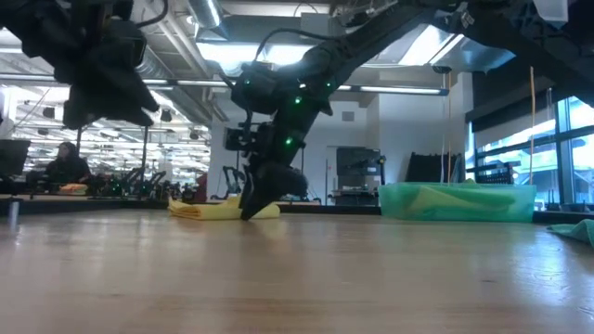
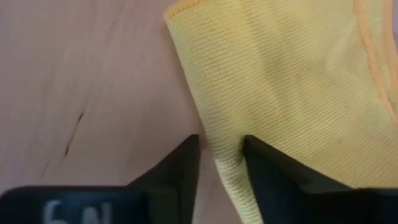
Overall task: Fold microfiber towels
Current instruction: Stack the folded yellow microfiber cloth on top of the folded green microfiber cloth
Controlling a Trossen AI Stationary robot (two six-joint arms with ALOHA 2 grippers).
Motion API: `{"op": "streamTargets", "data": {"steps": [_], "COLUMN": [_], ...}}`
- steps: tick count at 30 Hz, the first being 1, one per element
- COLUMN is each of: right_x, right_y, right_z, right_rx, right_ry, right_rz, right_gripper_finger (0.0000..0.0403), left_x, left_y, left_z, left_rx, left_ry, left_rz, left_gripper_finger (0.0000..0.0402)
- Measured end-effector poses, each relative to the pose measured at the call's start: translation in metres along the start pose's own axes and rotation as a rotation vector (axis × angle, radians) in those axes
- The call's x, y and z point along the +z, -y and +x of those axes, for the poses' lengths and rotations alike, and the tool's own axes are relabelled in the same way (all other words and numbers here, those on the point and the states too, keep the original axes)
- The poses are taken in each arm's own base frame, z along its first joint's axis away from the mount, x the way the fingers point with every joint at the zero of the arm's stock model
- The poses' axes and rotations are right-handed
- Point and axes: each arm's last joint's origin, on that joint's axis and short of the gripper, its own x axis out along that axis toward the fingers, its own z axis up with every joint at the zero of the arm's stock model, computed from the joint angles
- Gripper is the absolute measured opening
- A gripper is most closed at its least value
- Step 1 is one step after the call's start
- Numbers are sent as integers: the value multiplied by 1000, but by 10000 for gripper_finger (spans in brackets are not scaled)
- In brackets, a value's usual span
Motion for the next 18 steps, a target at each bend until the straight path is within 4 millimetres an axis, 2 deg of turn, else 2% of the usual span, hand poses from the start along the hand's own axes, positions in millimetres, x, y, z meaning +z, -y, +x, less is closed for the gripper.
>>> {"op": "streamTargets", "data": {"steps": [8, 11, 15, 18], "right_x": [0, 1, 8, 23], "right_y": [-1, -6, -11, -23], "right_z": [5, 5, -4, -13], "right_rx": [-6, 20, 153, 298], "right_ry": [14, -5, 1, 1], "right_rz": [7, 74, 292, 411], "right_gripper_finger": [48, 13, 13, 8], "left_x": [-1, -2, -3, -4], "left_y": [8, 9, 8, 7], "left_z": [8, 9, 11, 11], "left_rx": [-49, -48, -38, -28], "left_ry": [9, -6, -15, -18], "left_rz": [-25, -36, 14, 93], "left_gripper_finger": [108, 108, 108, 108]}}
